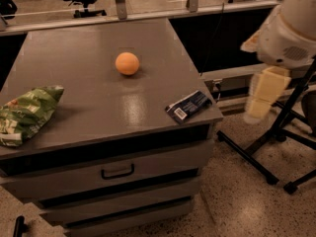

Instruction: Move rxbar blueberry near orange

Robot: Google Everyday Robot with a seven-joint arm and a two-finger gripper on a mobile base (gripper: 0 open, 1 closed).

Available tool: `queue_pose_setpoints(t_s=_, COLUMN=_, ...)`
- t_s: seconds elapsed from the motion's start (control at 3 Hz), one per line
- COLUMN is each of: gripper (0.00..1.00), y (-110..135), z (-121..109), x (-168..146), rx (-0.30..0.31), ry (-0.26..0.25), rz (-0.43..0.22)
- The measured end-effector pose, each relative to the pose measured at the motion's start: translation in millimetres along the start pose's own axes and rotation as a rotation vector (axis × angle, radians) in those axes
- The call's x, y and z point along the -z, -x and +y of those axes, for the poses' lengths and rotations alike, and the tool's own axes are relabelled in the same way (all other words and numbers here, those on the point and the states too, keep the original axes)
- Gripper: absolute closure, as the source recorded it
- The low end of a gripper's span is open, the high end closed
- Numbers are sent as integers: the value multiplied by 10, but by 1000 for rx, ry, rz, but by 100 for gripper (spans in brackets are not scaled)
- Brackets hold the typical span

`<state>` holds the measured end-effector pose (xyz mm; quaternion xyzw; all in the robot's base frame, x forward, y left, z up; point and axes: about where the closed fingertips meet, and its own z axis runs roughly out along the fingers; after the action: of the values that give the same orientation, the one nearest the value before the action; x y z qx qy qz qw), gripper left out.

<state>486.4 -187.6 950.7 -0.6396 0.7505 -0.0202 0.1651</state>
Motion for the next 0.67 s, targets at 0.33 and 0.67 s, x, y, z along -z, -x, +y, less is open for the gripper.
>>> queue_pose_setpoints(t_s=0.33, gripper=0, y=302, z=-197, x=-396, rx=120, ry=52, rz=-37)
queue_pose_setpoints(t_s=0.67, gripper=0, y=547, z=-220, x=-745, rx=250, ry=121, rz=-45)
